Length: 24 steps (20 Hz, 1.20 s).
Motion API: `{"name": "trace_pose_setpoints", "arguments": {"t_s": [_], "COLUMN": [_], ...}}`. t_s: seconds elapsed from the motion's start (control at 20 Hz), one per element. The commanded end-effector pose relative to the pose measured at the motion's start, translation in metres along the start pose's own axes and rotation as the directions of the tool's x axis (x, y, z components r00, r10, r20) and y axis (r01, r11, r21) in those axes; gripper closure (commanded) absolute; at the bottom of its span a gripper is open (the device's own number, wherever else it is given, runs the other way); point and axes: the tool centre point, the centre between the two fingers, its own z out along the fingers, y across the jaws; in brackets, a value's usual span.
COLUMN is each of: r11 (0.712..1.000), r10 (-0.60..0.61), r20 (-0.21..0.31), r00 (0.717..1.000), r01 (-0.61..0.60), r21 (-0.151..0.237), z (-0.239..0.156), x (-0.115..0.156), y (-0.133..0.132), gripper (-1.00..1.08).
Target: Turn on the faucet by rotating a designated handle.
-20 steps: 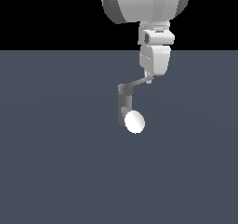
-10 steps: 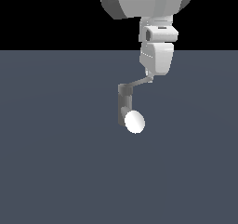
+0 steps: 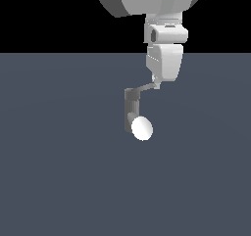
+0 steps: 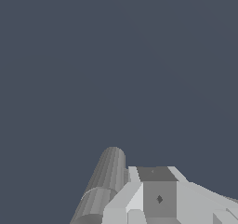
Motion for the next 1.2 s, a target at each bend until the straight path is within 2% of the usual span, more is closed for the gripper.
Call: {"name": "trace_pose_setpoints", "arguments": {"t_s": [0.0,0.4,0.45,1.1,1.15], "r11": [0.999,0.999,1.000,0.999,0.999], "r10": [-0.010,-0.004,0.007,-0.003,-0.003], "r20": [0.009,0.010,0.001,0.010,0.010], "r00": [1.000,1.000,1.000,1.000,1.000], "r01": [0.010,0.004,-0.007,0.003,0.003], "r21": [-0.031,-0.042,-0.008,-0.042,-0.042], "z": [0.011,0.014,0.001,0.013,0.013], "x": [-0.013,-0.026,-0.016,-0.096,-0.096], "y": [0.016,0.041,0.029,0.047,0.047], "gripper": [1.08,1.08,1.08,1.08,1.08]}}
